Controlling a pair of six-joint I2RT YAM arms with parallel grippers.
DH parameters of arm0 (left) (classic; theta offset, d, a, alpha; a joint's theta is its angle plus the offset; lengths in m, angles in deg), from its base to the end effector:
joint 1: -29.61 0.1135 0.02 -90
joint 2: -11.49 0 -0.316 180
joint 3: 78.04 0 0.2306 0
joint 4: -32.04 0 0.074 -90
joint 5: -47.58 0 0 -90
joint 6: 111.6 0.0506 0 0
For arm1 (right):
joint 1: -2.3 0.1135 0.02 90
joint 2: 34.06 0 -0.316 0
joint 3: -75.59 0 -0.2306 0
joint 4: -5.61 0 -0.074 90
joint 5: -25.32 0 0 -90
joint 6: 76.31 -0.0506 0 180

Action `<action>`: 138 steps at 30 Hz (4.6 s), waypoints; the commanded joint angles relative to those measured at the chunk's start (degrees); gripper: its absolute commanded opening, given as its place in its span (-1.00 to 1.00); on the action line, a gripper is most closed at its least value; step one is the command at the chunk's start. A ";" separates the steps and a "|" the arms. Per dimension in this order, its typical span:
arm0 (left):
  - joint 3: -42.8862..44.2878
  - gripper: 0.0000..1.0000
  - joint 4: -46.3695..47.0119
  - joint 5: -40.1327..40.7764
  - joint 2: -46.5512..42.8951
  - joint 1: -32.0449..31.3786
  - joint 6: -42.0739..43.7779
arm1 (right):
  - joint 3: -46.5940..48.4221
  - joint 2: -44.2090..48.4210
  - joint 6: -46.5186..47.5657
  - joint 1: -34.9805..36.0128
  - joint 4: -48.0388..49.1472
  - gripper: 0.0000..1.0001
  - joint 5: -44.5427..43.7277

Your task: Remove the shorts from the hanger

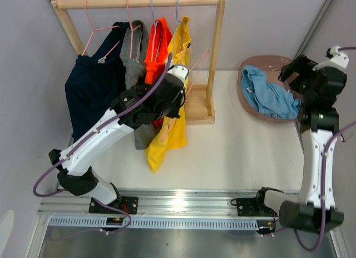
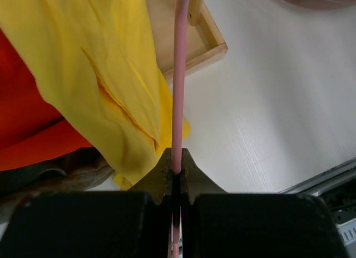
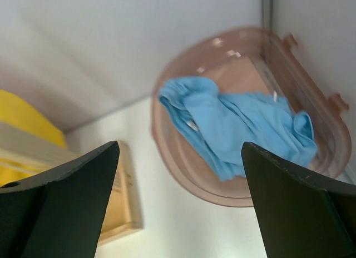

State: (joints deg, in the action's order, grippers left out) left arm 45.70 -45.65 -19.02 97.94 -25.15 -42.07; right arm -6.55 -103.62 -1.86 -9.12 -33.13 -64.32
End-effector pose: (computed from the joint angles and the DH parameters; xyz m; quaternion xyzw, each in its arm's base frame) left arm 0.1754 -0.2135 0.4905 0.1808 0.8745 -0.1049 0.4377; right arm 0.2306 -0.0463 0.4964 0.1773 0.7478 0.0255 0.6393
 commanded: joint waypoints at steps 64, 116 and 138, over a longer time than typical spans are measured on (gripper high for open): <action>41.63 -0.93 46.62 -21.37 44.59 19.43 -5.64 | -31.54 45.04 -9.94 3.95 -12.73 0.99 20.82; 20.54 0.96 31.05 -1.96 9.87 15.83 14.58 | -24.95 51.28 -7.39 2.81 -24.50 0.99 19.68; 15.44 0.34 32.73 -4.68 12.51 18.11 12.73 | -28.38 52.42 -7.12 2.89 -24.06 0.99 19.06</action>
State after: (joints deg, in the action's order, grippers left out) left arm 61.28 -15.05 -22.69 110.38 -7.58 -28.80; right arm -34.57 -51.97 -9.80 -6.43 -57.68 -44.80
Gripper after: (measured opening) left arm 0.677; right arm 0.993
